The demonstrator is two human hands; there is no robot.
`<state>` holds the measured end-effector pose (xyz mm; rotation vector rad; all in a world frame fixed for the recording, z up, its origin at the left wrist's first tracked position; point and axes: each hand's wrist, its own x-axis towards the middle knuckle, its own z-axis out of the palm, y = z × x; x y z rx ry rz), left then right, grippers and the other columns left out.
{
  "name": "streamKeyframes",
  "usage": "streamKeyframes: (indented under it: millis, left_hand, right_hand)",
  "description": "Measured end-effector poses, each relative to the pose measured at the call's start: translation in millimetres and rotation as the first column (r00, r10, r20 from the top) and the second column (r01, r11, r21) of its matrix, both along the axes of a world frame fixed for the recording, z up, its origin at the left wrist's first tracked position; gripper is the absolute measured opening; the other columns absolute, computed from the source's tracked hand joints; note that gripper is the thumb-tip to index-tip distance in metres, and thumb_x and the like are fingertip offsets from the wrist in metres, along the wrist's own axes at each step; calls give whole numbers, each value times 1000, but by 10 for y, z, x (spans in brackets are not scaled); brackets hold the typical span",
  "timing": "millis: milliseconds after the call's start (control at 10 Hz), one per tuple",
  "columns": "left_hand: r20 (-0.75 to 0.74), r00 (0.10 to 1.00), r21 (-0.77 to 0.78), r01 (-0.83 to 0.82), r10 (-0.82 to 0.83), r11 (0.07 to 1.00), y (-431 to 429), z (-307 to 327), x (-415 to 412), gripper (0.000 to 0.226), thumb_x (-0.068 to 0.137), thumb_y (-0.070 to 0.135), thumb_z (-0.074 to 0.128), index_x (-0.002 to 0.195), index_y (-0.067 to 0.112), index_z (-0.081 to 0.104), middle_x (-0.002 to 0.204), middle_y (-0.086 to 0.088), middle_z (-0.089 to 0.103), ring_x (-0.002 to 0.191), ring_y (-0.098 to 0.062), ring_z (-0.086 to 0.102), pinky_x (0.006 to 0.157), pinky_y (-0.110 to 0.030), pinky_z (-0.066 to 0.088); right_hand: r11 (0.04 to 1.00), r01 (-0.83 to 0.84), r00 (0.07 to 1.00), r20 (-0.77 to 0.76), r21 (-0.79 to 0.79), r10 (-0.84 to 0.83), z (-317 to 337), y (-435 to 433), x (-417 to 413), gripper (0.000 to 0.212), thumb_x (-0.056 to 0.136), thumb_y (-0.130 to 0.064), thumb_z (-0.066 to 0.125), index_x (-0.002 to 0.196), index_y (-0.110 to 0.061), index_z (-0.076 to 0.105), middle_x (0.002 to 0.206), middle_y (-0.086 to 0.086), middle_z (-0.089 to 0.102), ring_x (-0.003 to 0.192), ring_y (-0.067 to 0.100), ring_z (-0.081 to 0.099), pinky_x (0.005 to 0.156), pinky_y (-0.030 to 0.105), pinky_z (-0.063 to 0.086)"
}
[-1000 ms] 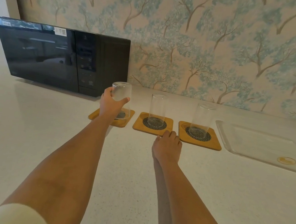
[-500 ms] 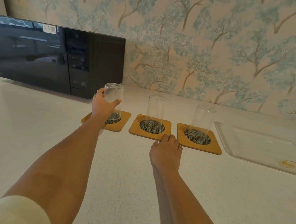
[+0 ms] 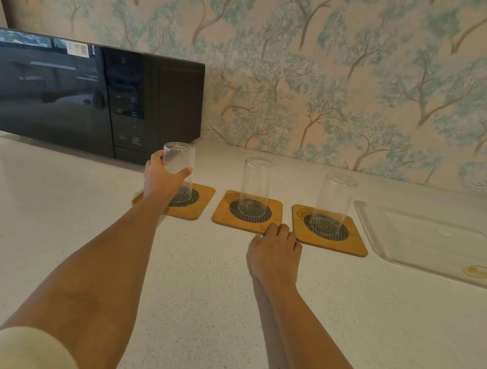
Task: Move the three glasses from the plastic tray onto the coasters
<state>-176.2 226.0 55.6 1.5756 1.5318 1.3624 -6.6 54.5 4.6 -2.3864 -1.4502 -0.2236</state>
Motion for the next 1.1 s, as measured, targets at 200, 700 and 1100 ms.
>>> streamKeyframes:
  millis: [200,700,1100]
  left_hand:
    - [14,1000,-6,8,-8,1000,-4,-37,16,76,81,36,69,142,17,27,144,-12,37,128,-29,41,105,-47,39]
    - [-18,999,-16,33,-33,999,28,-140,-63,82,76,30,75,140,19,25,143,-11,34,124,-30,44,99,-47,44]
    - [32,998,5,58,-58,998,-99,-136,-61,84,77,25,75,142,19,22,146,-11,32,126,-30,43,96,-43,46]
  right_hand:
    - [1000,1,1000,-10,-5,-1,8,-5,-5,45,101,-34,28,137,-11,39,140,9,46,129,26,44,109,38,37]
    - [1000,0,1000,-22,13,1,27,-20,-21,42,100,-33,30,133,-12,43,134,7,49,122,24,47,105,36,37]
    - [999,16,1000,-25,28,-15,22,-6,-22,44,100,-35,30,136,-12,42,138,7,48,127,24,46,109,36,37]
